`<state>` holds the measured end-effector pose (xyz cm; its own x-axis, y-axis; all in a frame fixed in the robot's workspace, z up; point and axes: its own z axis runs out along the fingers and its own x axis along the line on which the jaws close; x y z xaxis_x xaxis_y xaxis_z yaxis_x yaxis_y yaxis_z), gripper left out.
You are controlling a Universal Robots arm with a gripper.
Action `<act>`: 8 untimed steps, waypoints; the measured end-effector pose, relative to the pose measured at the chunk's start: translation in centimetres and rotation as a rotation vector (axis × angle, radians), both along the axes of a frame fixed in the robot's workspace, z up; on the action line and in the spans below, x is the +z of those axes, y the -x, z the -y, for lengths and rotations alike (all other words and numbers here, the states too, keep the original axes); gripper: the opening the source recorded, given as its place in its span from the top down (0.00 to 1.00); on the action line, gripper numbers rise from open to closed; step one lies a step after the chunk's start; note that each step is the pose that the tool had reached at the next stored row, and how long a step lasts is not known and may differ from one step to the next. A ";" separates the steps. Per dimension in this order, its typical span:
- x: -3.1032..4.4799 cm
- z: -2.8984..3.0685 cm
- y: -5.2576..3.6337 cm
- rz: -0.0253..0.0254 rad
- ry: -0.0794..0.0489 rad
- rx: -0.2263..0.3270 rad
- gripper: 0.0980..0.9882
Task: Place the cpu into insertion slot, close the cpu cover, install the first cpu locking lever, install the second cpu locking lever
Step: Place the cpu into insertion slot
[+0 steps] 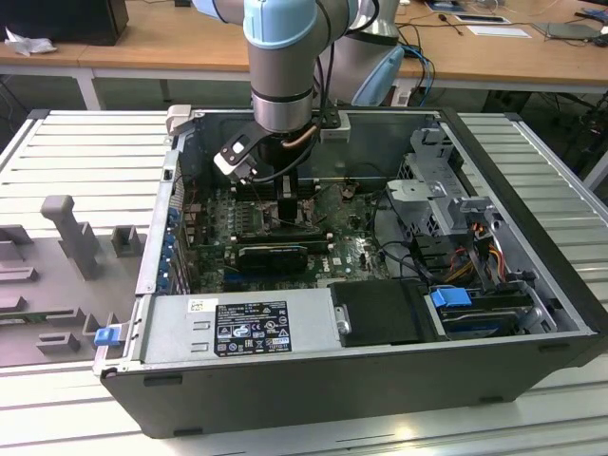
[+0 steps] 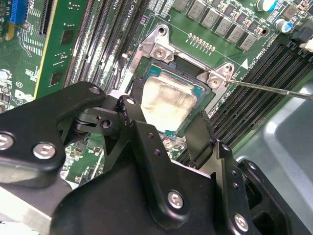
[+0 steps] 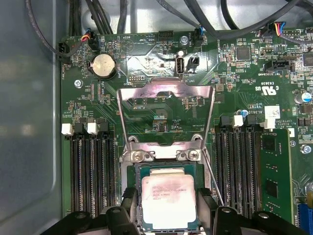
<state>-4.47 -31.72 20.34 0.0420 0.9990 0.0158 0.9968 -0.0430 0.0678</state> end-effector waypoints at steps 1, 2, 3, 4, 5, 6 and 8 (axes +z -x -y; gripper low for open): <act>-0.01 0.00 0.01 0.0000 0.000 0.000 0.43; -0.05 -0.03 0.03 0.0000 -0.002 0.000 0.43; -0.09 -0.05 0.03 0.0001 -0.004 0.000 0.43; -0.13 -0.06 0.03 0.0000 -0.005 0.000 0.43; -0.18 -0.08 0.03 0.0000 -0.007 0.000 0.43; -0.23 -0.10 0.04 0.0000 -0.010 0.000 0.43; -0.24 -0.10 0.05 -0.0001 -0.010 0.000 0.43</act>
